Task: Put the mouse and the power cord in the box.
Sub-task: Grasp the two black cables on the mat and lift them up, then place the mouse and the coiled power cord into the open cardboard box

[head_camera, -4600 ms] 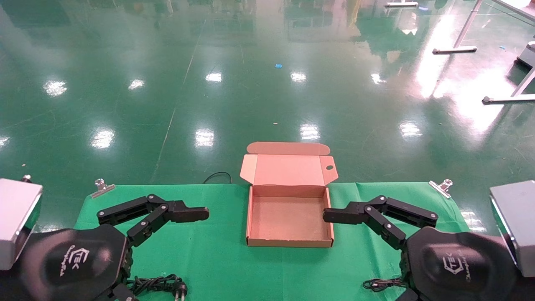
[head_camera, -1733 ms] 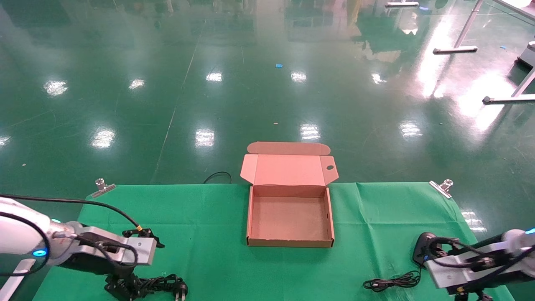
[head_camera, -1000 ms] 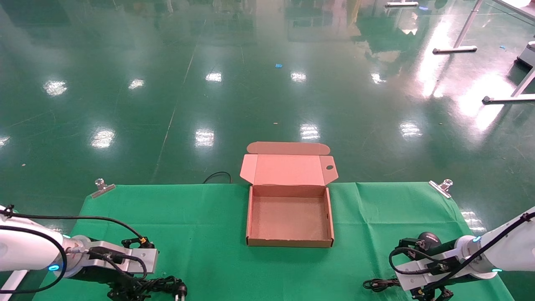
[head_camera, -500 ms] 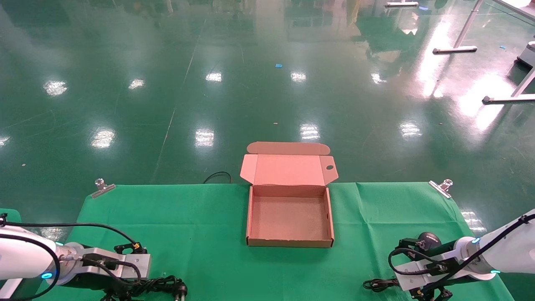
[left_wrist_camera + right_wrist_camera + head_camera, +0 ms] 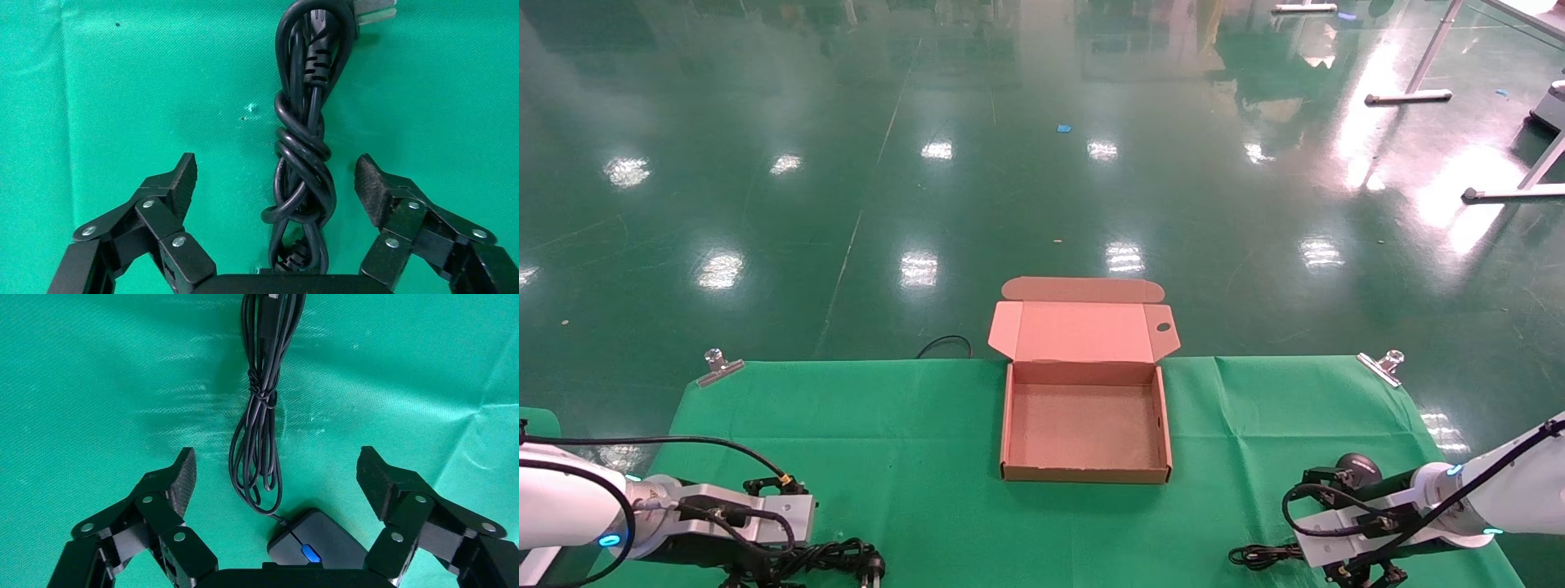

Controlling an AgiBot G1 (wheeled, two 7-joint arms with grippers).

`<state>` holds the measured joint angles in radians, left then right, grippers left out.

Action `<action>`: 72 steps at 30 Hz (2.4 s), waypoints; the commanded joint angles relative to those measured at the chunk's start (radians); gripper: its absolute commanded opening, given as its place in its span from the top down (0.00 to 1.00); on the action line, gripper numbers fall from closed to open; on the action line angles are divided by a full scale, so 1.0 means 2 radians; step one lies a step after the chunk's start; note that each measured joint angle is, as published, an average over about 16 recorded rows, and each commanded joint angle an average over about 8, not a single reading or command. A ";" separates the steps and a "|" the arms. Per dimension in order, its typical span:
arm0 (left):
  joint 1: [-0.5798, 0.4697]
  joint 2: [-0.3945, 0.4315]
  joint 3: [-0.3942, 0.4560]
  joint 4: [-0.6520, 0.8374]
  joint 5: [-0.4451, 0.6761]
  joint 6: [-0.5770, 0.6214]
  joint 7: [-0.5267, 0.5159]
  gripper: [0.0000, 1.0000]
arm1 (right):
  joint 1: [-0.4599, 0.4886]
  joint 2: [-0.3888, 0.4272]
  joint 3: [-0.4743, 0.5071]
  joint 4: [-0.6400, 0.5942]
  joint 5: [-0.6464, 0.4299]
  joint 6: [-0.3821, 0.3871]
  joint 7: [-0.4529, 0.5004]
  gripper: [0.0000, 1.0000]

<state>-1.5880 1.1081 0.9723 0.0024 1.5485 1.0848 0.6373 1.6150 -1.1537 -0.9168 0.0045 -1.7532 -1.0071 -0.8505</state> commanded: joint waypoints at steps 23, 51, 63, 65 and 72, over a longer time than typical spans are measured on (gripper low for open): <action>-0.001 0.000 0.001 -0.001 0.000 0.001 -0.001 1.00 | 0.001 0.001 0.000 0.002 0.000 -0.001 0.001 1.00; -0.021 -0.043 -0.031 0.026 -0.043 0.110 -0.025 1.00 | 0.040 0.032 0.011 0.010 0.016 -0.050 -0.006 1.00; -0.117 -0.066 -0.092 0.119 -0.119 0.245 -0.083 1.00 | 0.127 0.098 0.032 0.067 0.047 -0.151 -0.004 1.00; -0.138 -0.058 -0.101 0.136 -0.127 0.250 -0.090 1.00 | 0.141 0.103 0.035 0.084 0.051 -0.169 0.001 1.00; -0.206 -0.021 -0.137 0.200 -0.141 0.251 -0.098 1.00 | 0.161 0.084 0.046 0.144 0.060 -0.130 0.034 1.00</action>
<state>-1.9957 1.0618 0.7009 0.4040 1.2688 1.5840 0.4523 1.9228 -1.0050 -0.8284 0.2851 -1.6399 -1.2425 -0.7822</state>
